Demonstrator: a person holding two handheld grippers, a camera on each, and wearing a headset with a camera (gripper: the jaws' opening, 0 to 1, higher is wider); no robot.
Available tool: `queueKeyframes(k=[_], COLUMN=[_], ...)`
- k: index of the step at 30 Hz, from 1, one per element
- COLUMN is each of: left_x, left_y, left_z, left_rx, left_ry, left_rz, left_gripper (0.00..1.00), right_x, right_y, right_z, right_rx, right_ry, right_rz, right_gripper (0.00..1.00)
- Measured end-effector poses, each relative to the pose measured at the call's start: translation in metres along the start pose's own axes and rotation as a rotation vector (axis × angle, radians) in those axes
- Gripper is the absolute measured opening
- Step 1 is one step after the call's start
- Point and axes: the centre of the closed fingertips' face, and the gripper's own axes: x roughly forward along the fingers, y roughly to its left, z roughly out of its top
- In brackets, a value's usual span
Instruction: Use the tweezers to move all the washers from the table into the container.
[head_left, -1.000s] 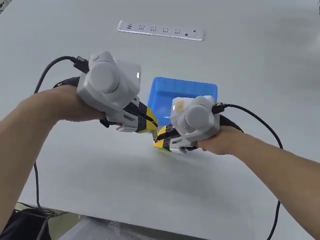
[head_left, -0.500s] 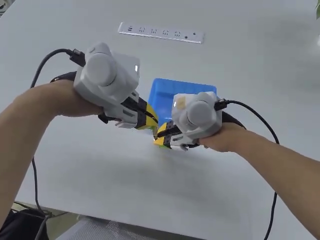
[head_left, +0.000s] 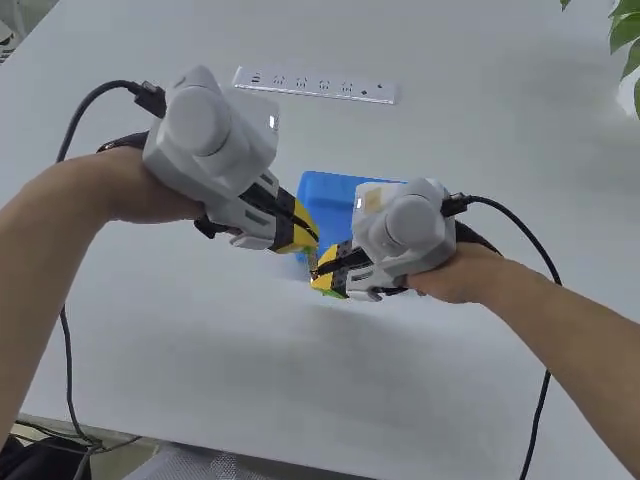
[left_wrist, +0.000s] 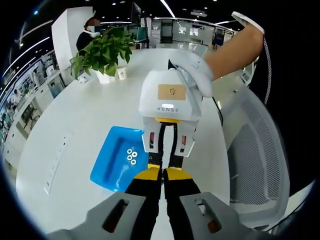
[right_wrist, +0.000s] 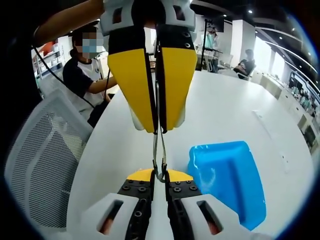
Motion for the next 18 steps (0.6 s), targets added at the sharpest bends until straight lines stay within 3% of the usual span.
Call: queueKeyframes(k=[9,18], left_x=[-0.004,-0.007], left_y=[0.005,0.016], left_z=[0.023,0.038], left_rx=[0.037,0.069], left_ry=[-0.021,-0.023], left_rz=[0.001,0.003], left_gripper=[0.05,0.05], right_x=[-0.020,-0.031], right_y=[-0.010,-0.023], right_z=[0.007,0.014], right_rx=[-0.012,-0.029], right_ry=[-0.006,-0.011], right_rz=[-0.041,-0.061], right_gripper=[0.10,0.10])
